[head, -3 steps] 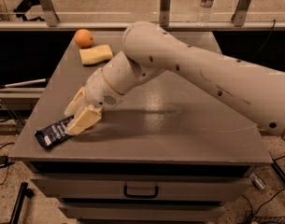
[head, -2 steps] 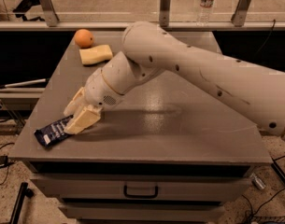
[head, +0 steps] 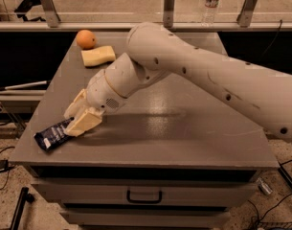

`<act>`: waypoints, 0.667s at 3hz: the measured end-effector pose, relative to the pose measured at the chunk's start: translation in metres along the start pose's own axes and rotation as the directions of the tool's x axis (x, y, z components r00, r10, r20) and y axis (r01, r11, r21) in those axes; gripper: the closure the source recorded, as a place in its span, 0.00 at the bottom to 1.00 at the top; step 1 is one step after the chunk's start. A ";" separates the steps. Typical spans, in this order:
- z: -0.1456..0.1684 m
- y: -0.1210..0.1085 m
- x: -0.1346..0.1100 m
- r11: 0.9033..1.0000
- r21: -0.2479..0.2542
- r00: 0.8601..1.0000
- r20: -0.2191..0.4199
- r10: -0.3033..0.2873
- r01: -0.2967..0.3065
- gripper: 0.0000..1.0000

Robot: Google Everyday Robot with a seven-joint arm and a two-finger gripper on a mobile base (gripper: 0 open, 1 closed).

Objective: Pick rxbar blueberry

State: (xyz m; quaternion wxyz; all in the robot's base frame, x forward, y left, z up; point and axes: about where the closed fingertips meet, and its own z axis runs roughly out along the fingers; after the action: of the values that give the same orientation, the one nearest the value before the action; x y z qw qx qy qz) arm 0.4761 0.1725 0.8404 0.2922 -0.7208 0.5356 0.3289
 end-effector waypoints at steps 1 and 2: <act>-0.014 -0.001 -0.019 0.998 0.044 0.998 0.047 -0.039 0.037 1.00; -0.028 -0.002 -0.034 0.995 0.081 0.996 0.052 -0.069 0.065 1.00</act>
Offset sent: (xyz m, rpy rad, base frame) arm 0.0016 -0.0072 0.0698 0.1027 -0.1339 -0.0380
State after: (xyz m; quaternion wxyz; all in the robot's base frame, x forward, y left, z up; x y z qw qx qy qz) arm 0.4753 0.1708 0.8845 0.3459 -0.7170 0.5154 0.3172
